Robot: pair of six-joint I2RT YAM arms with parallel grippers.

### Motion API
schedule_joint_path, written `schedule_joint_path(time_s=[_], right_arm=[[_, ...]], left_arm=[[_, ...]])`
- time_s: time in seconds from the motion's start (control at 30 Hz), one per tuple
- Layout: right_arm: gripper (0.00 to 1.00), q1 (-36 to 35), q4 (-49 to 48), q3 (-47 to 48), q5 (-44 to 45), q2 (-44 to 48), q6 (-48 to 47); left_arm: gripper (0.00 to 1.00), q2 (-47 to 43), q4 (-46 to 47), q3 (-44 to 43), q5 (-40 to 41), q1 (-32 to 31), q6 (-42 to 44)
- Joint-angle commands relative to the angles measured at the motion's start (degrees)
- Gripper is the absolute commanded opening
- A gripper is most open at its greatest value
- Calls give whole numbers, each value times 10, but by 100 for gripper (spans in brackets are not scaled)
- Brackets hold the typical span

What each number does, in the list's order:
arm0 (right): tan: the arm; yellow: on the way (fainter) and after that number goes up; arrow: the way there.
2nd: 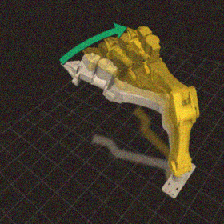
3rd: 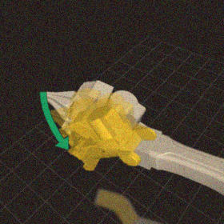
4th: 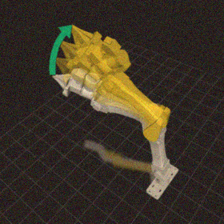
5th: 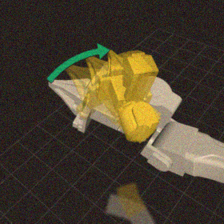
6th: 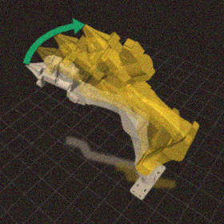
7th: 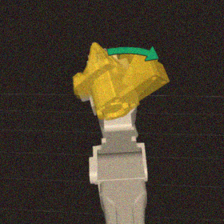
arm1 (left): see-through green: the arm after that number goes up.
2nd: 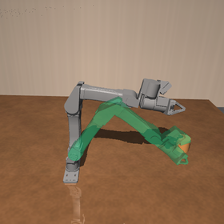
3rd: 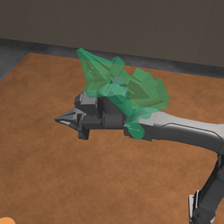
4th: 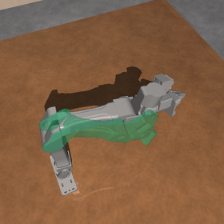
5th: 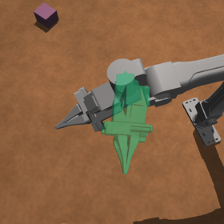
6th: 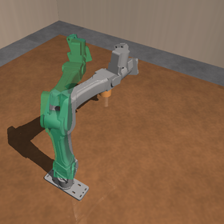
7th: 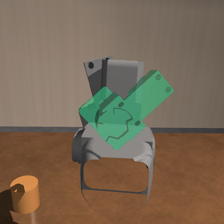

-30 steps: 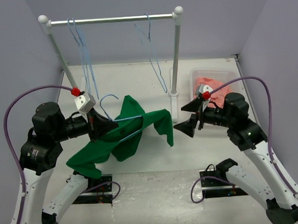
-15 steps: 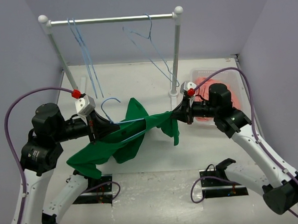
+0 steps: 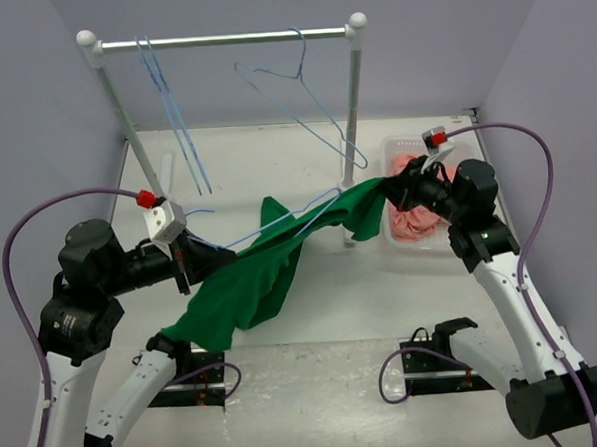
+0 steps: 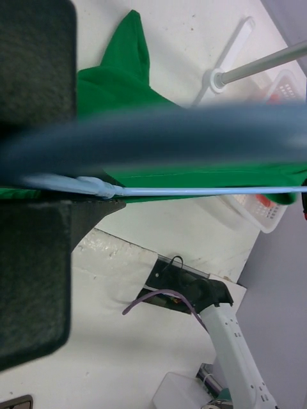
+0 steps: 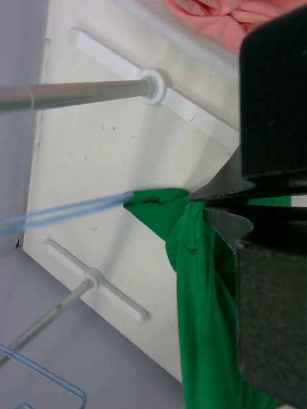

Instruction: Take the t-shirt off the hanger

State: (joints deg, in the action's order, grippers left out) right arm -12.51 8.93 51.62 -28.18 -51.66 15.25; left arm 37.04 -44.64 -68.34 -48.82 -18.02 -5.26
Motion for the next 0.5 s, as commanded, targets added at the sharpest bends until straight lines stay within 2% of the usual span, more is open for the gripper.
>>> schedule_joint_path(time_s=[0.0,0.17,0.3,0.33,0.47], right_arm=[[0,56,-6,18,17,-48,81],[0,71,26,31,-13,-85,57],[0,54,31,5,-60,-23,-6],[0,39,36,0,-91,-11,-26],[0,-15,84,-19,-102,34,-79]], left_arm=[[0,-15,11,1,-15,1,10],[0,-28,23,8,-15,1,9],[0,-10,55,4,-13,1,-35],[0,-7,81,5,9,1,-47],[0,27,129,4,98,1,-105]])
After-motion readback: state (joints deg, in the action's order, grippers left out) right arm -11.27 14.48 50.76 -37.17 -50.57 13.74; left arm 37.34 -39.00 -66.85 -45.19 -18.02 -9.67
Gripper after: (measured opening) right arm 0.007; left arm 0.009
